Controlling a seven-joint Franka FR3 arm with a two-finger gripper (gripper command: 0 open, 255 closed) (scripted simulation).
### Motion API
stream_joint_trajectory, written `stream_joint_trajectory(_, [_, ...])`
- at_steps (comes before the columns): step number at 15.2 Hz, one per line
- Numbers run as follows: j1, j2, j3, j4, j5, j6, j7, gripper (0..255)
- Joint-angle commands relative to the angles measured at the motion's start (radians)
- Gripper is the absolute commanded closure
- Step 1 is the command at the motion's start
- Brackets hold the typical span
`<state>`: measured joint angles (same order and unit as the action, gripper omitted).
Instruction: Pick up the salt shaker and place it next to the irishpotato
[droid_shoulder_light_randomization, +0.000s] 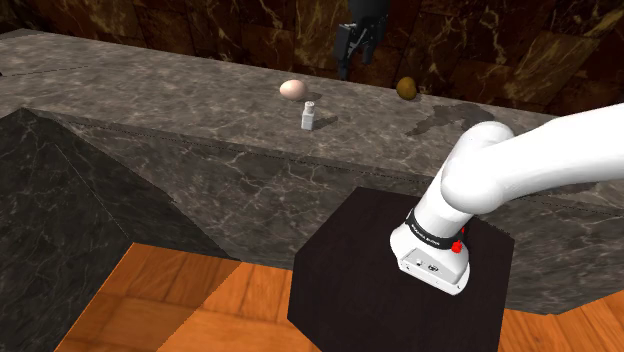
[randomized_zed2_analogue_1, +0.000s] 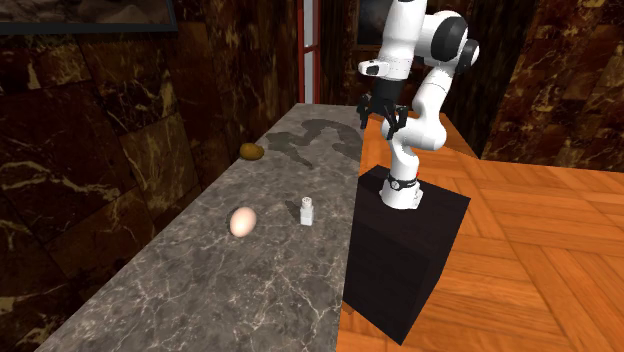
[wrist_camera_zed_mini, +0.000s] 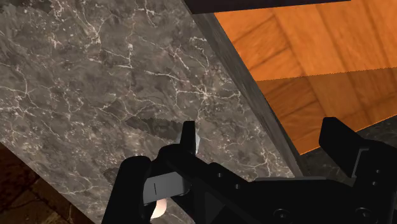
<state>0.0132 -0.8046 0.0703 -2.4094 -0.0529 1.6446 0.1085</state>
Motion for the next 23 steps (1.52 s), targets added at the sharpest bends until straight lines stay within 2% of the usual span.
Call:
stream_joint_trajectory(1, [0.000,0.000,0.000,0.000,0.000,0.000,0.000,0])
stream_joint_trajectory(7, [-0.023,0.162,-0.083,-0.020,-0.024,0.179,-0.083,0])
stream_joint_trajectory(12, [-0.035,0.327,-0.147,0.004,-0.026,0.316,-0.155,0])
stream_joint_trajectory(21, [-0.045,0.669,-0.241,0.136,0.039,0.508,-0.310,0])
stream_joint_trajectory(23, [-0.046,0.698,-0.245,0.140,0.047,0.530,-0.322,0])
